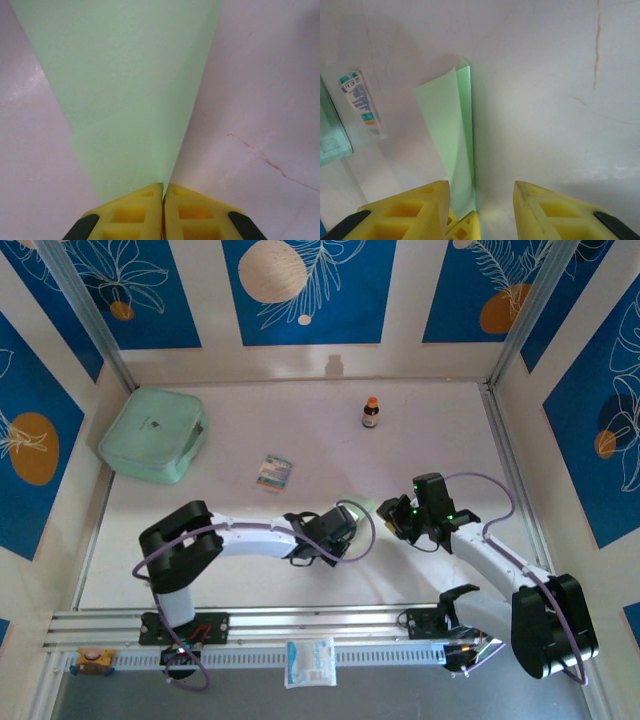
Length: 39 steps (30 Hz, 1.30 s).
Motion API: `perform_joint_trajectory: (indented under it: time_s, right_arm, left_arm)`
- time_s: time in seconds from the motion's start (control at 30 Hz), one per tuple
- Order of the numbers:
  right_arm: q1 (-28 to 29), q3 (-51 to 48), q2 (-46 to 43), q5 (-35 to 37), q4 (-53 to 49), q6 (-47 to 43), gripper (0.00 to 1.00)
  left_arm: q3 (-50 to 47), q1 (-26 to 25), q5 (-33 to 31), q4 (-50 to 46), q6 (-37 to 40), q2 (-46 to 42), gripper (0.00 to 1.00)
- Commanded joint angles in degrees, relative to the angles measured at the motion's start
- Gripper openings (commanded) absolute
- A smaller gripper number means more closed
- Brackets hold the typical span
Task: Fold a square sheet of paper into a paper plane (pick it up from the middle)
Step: Fold the wing for the fifth time at the center of the table.
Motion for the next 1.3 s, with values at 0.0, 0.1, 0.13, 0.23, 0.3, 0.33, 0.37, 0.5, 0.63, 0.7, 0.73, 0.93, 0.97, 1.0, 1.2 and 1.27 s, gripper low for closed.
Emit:
perform_joint_trajectory:
  time_s: [0.0,0.1,0.13,0.23,0.3,0.33,0.37,0.5,0.63,0.7,0.73,0.93,0.97,1.0,1.2,1.27]
  right_arm:
    - [1.07,-1.52,-1.79,2.7,1.85,-1.52,0.38]
    - [1.86,-2.08,-2.17,2.98,3.17,-2.55,0.38]
    - [2.03,-2.13,-2.12,2.82,3.6,-2.88,0.37]
    - [2.65,-2.41,-1.6,1.56,5.46,-4.04,0.34]
    - [3.15,-2.62,-1.14,0.64,6.88,-4.68,0.32]
    - [3.36,-2.74,-0.86,-0.06,7.78,-5.23,0.3]
    - [3.55,-2.79,-0.49,-1.21,8.88,-5.94,0.29]
    - [4.47,-2.75,2.08,-5.11,12.69,-7.92,0.24]
    - [5.63,-2.32,5.96,-9.37,16.88,-9.36,0.19]
    - [6.5,-1.75,8.21,-11.02,18.83,-10.2,0.17]
    - [6.9,-1.31,9.1,-11.46,19.25,-10.56,0.16]
    - [9.65,1.9,15.34,-14.09,21.21,-13.19,0.13]
    - [9.92,2.32,16.49,-14.44,21.72,-13.23,0.12]
    - [10.06,2.64,17.52,-14.94,22.37,-13.27,0.12]
    - [9.89,4.92,23.44,-16.54,23.8,-13.87,0.1]
    - [9.63,5.33,24.75,-17.25,24.73,-13.69,0.09]
  left_arm:
    - [-4.85,3.06,9.88,8.39,-0.86,-2.92,0.1]
    - [-6.81,5.1,14.02,11.49,-2.51,-3.07,0.1]
    - [-6.95,5.66,15.17,11.47,-2.85,-2.92,0.1]
    - [-8.1,7.38,19.54,13.93,-3.82,-2.32,0.1]
    - [-8.35,8.41,21.69,14.26,-4.54,-1.73,0.1]
    - [-8.46,8.88,22.73,14.56,-4.73,-1.29,0.1]
    - [-8.56,9.41,24.05,14.86,-5.13,-0.85,0.1]
    - [-10.16,11.26,27.19,17.56,-7.1,0.07,0.09]
    - [-12.01,13.45,30.65,20.82,-9.18,0.43,0.09]
    - [-12.94,14.4,32.55,22.73,-10.13,0.78,0.07]
    - [-13.49,14.76,33.04,23.62,-10.63,0.83,0.06]
    - [-16.48,16.73,34.79,28.4,-13.28,0.8,0.02]
    - [-16.94,16.98,35.01,29.13,-13.67,0.71,0.02]
    - [-17.17,17.17,35.37,29.66,-13.95,0.78,0.02]
    - [-19.82,18.82,38.11,35.48,-16.84,1.23,0.0]
    - [-20.78,19.46,39.43,37.96,-17.89,1.41,0.0]
